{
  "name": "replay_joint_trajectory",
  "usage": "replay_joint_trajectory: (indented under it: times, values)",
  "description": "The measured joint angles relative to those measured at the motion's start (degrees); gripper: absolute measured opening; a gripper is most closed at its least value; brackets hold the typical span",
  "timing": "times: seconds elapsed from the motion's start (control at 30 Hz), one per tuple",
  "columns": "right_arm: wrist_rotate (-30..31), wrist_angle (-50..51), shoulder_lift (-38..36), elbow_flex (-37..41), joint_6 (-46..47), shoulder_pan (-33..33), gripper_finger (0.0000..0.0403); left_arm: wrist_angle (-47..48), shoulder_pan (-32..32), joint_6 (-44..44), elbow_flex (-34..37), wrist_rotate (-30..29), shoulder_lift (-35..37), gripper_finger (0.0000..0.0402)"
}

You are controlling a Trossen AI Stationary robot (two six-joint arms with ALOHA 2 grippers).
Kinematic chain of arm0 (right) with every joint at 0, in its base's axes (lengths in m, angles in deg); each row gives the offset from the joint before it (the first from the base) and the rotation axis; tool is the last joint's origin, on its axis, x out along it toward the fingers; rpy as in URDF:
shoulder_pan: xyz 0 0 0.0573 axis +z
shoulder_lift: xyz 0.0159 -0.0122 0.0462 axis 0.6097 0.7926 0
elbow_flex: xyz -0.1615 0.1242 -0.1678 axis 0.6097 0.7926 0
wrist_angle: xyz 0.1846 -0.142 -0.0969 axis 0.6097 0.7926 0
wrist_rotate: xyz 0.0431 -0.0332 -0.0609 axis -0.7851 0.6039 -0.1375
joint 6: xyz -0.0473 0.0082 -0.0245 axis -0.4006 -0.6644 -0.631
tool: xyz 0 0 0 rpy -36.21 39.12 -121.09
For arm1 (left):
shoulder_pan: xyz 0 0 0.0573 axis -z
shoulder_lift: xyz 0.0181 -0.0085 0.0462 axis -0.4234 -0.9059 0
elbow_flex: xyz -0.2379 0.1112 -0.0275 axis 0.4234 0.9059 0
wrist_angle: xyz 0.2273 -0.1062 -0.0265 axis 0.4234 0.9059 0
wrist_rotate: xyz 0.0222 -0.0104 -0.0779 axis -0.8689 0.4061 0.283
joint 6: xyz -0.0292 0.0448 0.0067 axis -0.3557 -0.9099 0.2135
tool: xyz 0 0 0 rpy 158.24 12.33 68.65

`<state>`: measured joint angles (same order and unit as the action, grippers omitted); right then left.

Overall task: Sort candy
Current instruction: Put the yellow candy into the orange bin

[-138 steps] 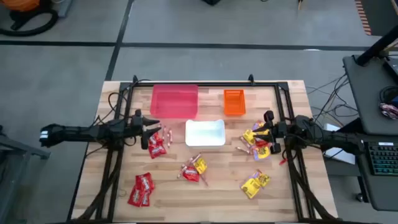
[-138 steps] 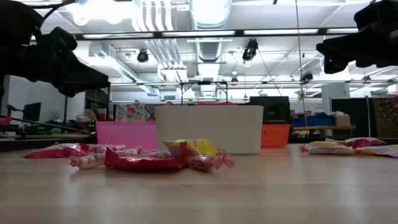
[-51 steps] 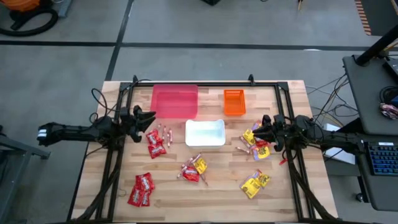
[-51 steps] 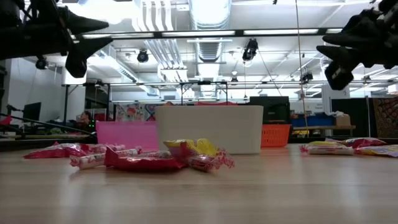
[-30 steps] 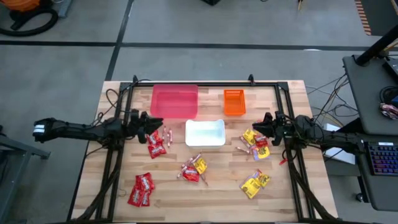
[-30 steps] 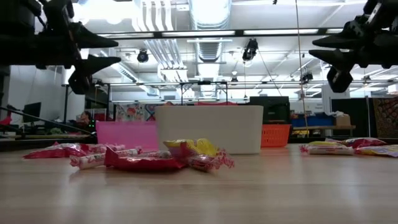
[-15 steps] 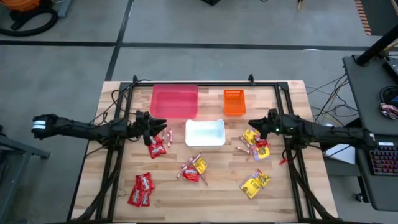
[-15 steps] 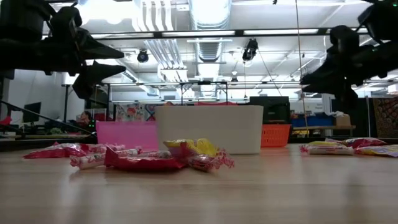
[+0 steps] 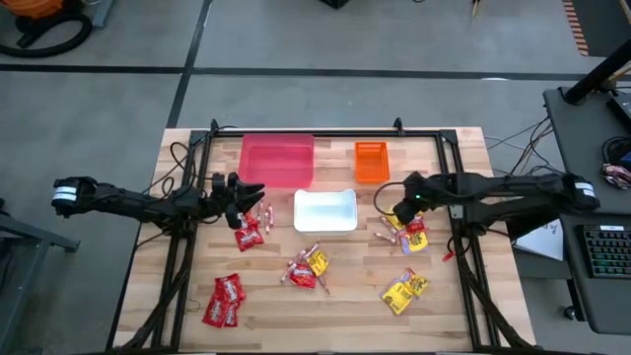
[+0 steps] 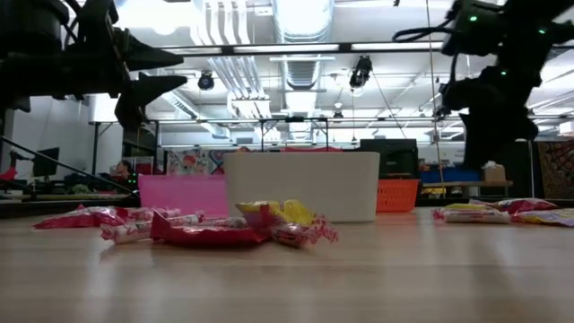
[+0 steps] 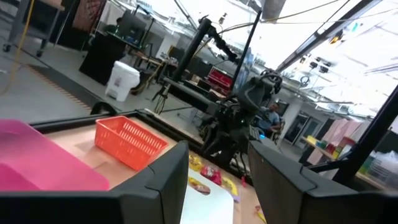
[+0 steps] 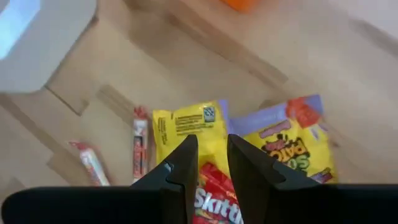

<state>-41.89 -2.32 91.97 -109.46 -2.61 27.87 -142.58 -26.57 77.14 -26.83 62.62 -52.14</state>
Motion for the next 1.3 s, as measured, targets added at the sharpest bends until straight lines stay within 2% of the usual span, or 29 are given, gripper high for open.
replay_joint_trajectory:
  times: [0.13, 0.23, 0.43, 0.57, 1.3]
  values:
    - [-5.8, 1.6, 7.2, -2.6, -2.4, 0.1, 0.0084, 0.0, 0.0, -2.0, 0.0, 0.0, 0.2, 0.0151]
    - [-9.7, 1.1, 11.2, -4.3, -2.1, 0.1, 0.0104, -0.1, 0.0, -2.7, 0.0, 0.0, 0.2, 0.0151]
    - [-9.6, 1.0, 17.4, -6.2, -3.5, 0.4, 0.0158, -0.2, 0.0, -2.6, 0.0, 0.0, 0.1, 0.0151]
    - [-9.4, 1.1, 19.8, -6.4, -4.1, 0.5, 0.0177, -0.2, 0.0, -2.4, 0.0, 0.0, 0.0, 0.0151]
    - [-6.6, -5.6, 29.9, -6.6, -5.7, 0.8, 0.0159, -0.2, 0.0, -0.8, 0.0, 0.0, 0.0, 0.0151]
